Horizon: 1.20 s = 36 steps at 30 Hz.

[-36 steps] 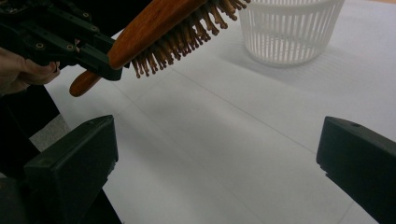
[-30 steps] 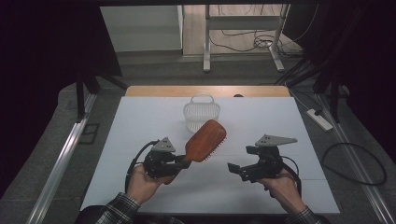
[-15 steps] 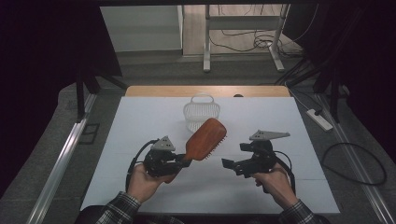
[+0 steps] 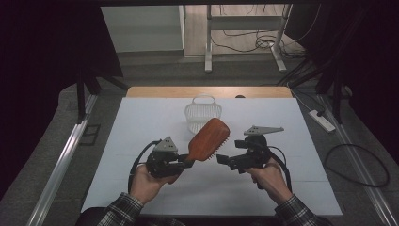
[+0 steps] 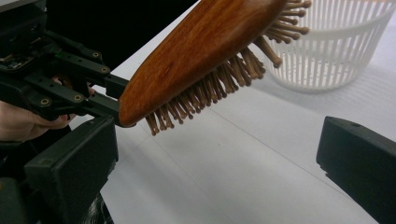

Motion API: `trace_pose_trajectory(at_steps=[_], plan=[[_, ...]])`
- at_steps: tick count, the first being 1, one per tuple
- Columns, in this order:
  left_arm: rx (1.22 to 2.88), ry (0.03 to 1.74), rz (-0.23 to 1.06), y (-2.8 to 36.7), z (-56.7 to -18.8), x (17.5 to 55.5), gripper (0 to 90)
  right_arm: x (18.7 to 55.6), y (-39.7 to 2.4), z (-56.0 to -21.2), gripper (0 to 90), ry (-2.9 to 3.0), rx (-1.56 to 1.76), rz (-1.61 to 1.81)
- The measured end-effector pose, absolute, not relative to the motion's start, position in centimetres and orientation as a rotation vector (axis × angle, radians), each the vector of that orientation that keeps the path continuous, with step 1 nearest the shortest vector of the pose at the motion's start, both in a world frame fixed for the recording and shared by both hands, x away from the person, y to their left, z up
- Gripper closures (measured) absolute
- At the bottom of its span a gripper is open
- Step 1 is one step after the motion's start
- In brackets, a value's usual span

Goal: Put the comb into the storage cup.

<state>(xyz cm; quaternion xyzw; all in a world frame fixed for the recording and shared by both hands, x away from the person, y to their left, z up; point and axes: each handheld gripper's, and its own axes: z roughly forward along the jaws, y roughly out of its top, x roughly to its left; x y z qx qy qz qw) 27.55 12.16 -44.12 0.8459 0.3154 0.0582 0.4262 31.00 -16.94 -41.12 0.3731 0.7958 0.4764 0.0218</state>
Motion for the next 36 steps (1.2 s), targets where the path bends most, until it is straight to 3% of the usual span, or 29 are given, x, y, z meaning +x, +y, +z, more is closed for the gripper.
trace_pose_trajectory(at_steps=[24,36], plan=[[2.097,0.771,0.177,12.1,-43.8,27.3,72.2,33.4,-12.7,-40.4,0.0,2.509,1.229,1.454],[2.11,0.765,0.213,11.9,-43.8,27.1,72.2,34.0,-12.3,-40.4,17.2,2.484,1.283,1.514]])
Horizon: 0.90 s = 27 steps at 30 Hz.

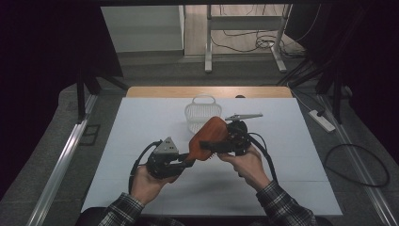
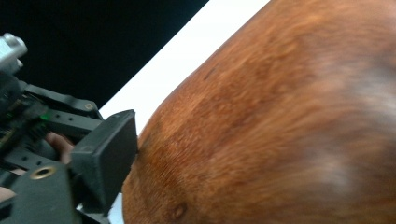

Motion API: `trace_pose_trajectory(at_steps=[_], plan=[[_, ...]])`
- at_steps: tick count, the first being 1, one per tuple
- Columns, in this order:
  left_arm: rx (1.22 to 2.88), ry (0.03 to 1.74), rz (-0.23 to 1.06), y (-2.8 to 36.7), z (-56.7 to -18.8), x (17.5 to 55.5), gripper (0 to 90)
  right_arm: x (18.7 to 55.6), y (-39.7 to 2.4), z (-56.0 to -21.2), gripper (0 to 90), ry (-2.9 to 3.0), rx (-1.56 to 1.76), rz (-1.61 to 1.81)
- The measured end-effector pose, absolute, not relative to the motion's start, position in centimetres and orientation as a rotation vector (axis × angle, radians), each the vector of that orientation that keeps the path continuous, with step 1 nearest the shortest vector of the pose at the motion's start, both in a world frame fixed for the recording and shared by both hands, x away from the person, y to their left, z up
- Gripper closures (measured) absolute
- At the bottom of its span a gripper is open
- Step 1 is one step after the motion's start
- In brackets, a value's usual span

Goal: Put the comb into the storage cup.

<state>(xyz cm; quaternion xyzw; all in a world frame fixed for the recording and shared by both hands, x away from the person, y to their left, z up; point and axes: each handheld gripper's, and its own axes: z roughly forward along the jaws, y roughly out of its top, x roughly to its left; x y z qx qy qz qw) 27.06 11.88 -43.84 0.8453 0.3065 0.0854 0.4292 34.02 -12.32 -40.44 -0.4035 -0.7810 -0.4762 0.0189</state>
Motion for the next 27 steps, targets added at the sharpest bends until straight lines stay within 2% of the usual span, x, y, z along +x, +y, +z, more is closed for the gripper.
trace_pose_trajectory(at_steps=[1,6,8,10,22,27], plan=[[2.109,0.767,0.213,11.9,-43.9,27.1,72.2,34.2,-12.8,-40.4,24.9,-2.345,-1.265,-1.5],[2.128,0.761,0.221,11.7,-44.0,27.0,72.3,34.4,-13.3,-40.5,32.8,-2.243,-1.278,-1.506],[2.143,0.759,0.219,11.4,-44.2,27.0,72.3,34.6,-13.8,-40.5,42.2,-2.149,-1.282,-1.523],[2.147,0.755,0.22,11.4,-44.2,27.0,72.3,34.8,-14.2,-40.6,46.3,-2.073,-1.284,-1.52],[2.162,0.74,0.191,11.1,-44.7,27.4,71.6,34.5,-14.2,-40.2,55.9,-2.089,-1.225,-1.508],[2.148,0.738,0.161,11.3,-44.7,27.6,66.7,34.2,-13.8,-39.8,56.8,-2.154,-1.208,-1.505]])
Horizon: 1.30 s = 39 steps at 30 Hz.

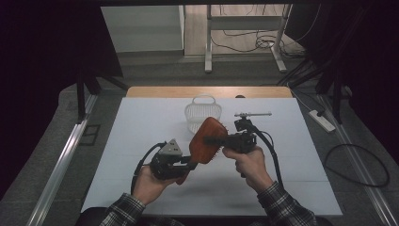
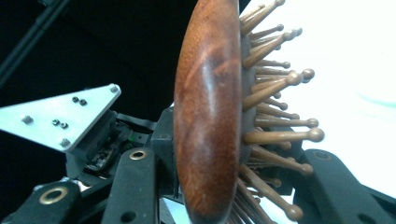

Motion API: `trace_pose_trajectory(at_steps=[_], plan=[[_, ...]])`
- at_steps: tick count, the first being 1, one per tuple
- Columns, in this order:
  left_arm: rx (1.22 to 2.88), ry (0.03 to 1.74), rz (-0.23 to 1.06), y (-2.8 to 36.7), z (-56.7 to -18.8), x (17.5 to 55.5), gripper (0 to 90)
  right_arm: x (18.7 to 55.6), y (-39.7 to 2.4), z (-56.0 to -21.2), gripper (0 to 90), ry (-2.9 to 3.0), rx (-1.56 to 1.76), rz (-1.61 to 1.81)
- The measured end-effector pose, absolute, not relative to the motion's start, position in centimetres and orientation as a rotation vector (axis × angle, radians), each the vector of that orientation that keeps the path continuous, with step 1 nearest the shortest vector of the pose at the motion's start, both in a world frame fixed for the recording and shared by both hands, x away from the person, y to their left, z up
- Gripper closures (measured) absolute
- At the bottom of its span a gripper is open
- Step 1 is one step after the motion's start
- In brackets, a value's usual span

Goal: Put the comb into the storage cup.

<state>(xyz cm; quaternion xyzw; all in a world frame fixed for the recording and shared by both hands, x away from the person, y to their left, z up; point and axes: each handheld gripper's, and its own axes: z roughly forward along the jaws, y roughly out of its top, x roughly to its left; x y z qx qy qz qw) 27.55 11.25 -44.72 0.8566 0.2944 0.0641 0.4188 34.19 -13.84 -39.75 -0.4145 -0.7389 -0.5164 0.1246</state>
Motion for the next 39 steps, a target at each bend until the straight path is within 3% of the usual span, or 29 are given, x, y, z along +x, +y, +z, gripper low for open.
trace_pose_trajectory(at_steps=[2,10,19,29,39], plan=[[2.146,0.746,0.165,11.4,-44.7,27.6,57.0,34.1,-13.7,-39.8,56.9,-2.19,-1.213,-1.505],[2.165,0.765,0.143,12.0,-44.8,27.9,35.5,34.1,-14.1,-39.6,56.8,-2.193,-1.204,-1.543],[2.131,0.827,0.104,13.9,-44.8,28.1,17.3,34.2,-14.4,-39.4,56.6,-2.216,-1.171,-1.579],[2.142,0.862,0.156,15.3,-44.9,26.8,3.4,34.5,-14.8,-39.0,56.5,-2.227,-1.189,-1.598],[2.158,0.892,0.242,17.4,-45.6,25.1,0.5,35.0,-15.5,-38.5,56.5,-2.212,-1.219,-1.626]])
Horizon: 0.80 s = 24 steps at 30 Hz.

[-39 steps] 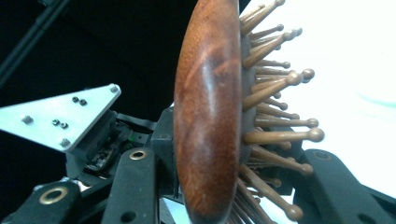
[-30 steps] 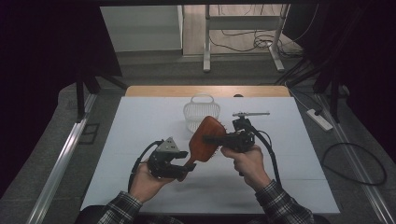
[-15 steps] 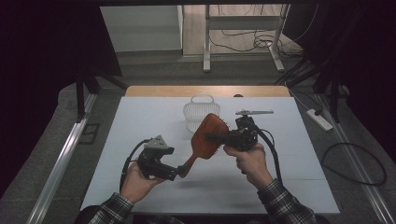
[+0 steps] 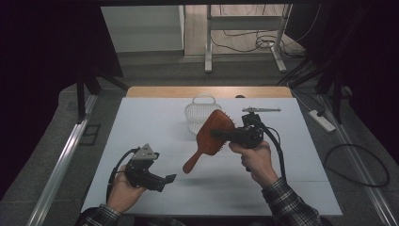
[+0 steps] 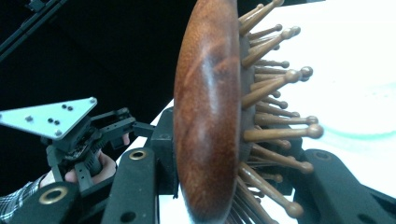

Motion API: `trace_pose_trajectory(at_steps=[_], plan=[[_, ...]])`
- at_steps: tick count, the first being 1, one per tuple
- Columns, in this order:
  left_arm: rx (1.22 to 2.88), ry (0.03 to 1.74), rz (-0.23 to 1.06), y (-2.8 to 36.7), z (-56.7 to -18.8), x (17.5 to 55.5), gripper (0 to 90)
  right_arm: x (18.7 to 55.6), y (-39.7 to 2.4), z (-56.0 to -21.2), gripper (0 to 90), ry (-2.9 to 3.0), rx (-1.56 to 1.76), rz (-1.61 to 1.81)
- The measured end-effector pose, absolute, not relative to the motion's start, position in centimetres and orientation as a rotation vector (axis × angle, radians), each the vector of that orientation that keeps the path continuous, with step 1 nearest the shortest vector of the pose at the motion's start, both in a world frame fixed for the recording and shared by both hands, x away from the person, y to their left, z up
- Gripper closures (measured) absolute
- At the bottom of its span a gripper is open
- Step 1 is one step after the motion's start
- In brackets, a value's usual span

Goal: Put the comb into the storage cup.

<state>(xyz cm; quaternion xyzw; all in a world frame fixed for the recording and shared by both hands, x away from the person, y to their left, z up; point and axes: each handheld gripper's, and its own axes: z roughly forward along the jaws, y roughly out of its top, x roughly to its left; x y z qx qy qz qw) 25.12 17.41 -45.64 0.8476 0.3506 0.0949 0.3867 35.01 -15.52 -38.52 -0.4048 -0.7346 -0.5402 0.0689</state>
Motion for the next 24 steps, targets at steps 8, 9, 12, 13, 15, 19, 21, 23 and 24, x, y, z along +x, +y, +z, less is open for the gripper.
trace_pose_trajectory(at_steps=[8,9,12,13,15,19,21,23,24], plan=[[2.131,0.905,0.242,18.5,-46.1,24.6,0.0,35.5,-16.1,-38.2,56.5,-2.188,-1.241,-1.651],[2.127,0.906,0.242,18.8,-46.2,24.5,0.0,35.6,-16.1,-38.1,56.5,-2.186,-1.241,-1.651],[2.115,0.922,0.248,19.5,-46.3,24.1,0.0,35.9,-16.4,-37.8,56.5,-2.173,-1.254,-1.663],[2.115,0.922,0.248,19.5,-46.3,24.1,0.0,36.0,-16.4,-37.8,56.4,-2.169,-1.258,-1.666],[2.107,0.936,0.262,20.0,-46.4,23.8,0.0,36.1,-16.5,-37.5,56.4,-2.161,-1.262,-1.679],[2.075,0.957,0.274,21.0,-46.4,23.4,0.0,36.5,-16.6,-37.1,56.4,-2.155,-1.27,-1.693],[2.062,0.959,0.273,21.5,-46.4,23.1,0.0,36.5,-16.6,-37.0,56.4,-2.154,-1.269,-1.698],[2.058,0.965,0.275,21.8,-46.5,22.9,0.0,36.8,-16.6,-36.8,56.4,-2.15,-1.276,-1.704],[2.056,0.969,0.278,22.0,-46.5,22.8,0.0,36.9,-16.6,-36.8,56.4,-2.148,-1.276,-1.707]])
